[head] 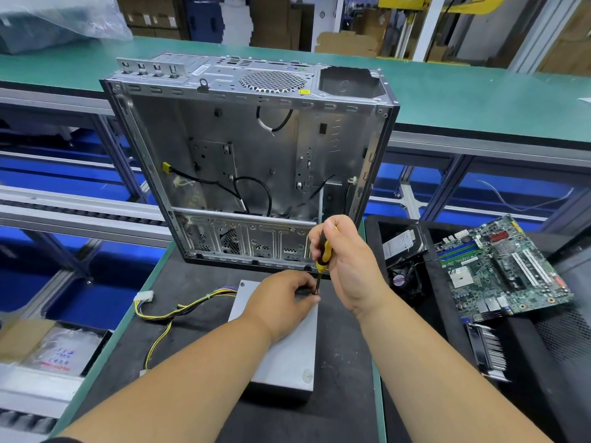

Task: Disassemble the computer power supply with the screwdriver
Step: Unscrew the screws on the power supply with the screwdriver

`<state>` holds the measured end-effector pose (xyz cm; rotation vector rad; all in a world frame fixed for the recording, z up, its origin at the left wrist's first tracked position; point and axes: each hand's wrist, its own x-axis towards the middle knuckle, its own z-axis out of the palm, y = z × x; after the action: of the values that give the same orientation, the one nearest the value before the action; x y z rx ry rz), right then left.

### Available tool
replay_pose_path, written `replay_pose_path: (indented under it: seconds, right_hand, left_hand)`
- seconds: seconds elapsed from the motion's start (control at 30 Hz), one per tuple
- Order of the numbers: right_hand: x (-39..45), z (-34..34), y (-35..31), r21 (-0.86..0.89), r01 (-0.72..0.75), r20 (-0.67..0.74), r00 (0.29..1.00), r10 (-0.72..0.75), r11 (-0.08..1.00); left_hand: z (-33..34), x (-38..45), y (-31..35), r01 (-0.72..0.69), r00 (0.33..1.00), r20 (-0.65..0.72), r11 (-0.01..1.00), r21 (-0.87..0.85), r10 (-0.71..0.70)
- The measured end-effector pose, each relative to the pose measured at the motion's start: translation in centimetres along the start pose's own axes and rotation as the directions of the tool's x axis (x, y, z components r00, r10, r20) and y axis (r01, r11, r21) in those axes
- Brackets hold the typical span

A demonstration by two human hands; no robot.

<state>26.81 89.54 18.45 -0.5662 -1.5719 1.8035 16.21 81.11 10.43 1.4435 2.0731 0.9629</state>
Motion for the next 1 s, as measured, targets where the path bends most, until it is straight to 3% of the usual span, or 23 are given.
replay_pose_path:
  seconds: [0.33, 0.77, 1.0]
  right_hand:
    - [0.39, -0.41, -0.37, 0.158, -0.088, -0.014, 0.996, 0.092, 0.984]
    - [-0.1, -0.56, 0.22, 0.001, -0.051, -0.071, 0.996, 0.051, 0.999]
    - [-0.03, -0.48, 0.06, 0.099, -0.066, -0.013, 0.998, 0.068, 0.993]
  left_hand:
    - [0.01, 0.1, -0.07, 0.004, 1.0, 0.007, 1.0, 0.02, -0.005]
    - [-0.07, 0.01, -0.07, -0.005, 1.0, 0.012, 0.999, -0.032, 0.005]
    - [-0.24, -0.09, 0.16, 0.015, 1.0, 0.016, 0.999, -0.041, -0.015]
